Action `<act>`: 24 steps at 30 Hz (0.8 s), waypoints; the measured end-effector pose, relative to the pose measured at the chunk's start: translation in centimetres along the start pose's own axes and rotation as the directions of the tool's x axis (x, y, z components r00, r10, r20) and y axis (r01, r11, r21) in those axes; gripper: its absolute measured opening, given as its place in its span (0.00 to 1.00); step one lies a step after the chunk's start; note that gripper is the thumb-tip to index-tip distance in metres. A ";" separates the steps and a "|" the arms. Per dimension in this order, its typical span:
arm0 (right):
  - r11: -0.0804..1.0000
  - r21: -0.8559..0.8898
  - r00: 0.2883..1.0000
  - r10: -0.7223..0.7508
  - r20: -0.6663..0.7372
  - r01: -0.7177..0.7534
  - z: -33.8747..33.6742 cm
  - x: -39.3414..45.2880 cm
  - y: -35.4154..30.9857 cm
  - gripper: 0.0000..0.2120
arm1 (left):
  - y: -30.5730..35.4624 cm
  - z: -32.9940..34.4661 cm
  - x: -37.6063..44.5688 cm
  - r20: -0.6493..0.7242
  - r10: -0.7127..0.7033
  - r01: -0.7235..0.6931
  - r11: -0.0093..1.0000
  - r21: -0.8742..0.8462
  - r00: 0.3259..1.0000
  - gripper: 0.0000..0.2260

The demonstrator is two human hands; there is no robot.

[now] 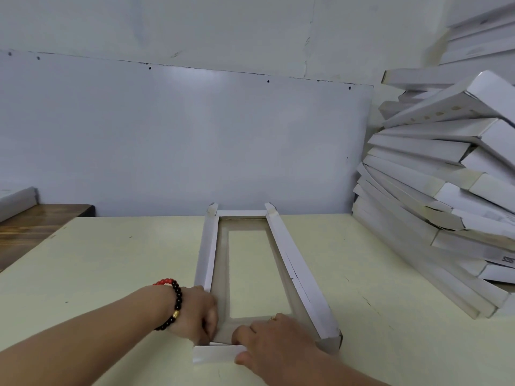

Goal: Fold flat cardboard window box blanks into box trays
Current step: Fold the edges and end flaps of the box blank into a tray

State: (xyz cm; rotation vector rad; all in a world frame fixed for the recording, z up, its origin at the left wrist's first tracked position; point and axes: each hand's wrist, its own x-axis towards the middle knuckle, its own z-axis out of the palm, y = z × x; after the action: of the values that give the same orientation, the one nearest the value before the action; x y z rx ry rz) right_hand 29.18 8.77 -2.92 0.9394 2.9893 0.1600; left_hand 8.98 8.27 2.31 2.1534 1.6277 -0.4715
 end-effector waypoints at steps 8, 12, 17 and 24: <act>0.997 -0.063 0.998 -0.057 -0.033 0.055 0.4 -1.3 -0.3 0.28 | -2.5 2.3 -2.0 -0.317 0.056 -0.169 0.924 -0.342 0.947 0.12; 0.985 -0.046 0.985 -0.168 0.026 0.169 -1.0 -0.9 0.3 0.21 | -2.7 3.0 -2.7 -0.276 0.119 -0.209 0.923 -0.323 0.954 0.14; 0.964 -0.113 0.964 -0.226 0.140 0.242 -2.3 -0.8 -0.1 0.17 | -1.0 3.9 -2.6 -0.384 0.263 -0.284 0.959 0.002 0.885 0.14; 0.990 -0.062 0.981 -0.119 0.153 0.130 -2.2 -0.8 -0.3 0.18 | 1.8 5.5 -1.7 -0.375 0.180 -0.107 0.973 0.207 0.910 0.14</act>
State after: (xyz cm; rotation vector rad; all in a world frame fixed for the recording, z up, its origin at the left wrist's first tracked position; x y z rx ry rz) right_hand 29.62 7.84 -0.78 0.7201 2.8722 0.1852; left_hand 10.15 3.66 -1.42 2.6178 1.6566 -0.1515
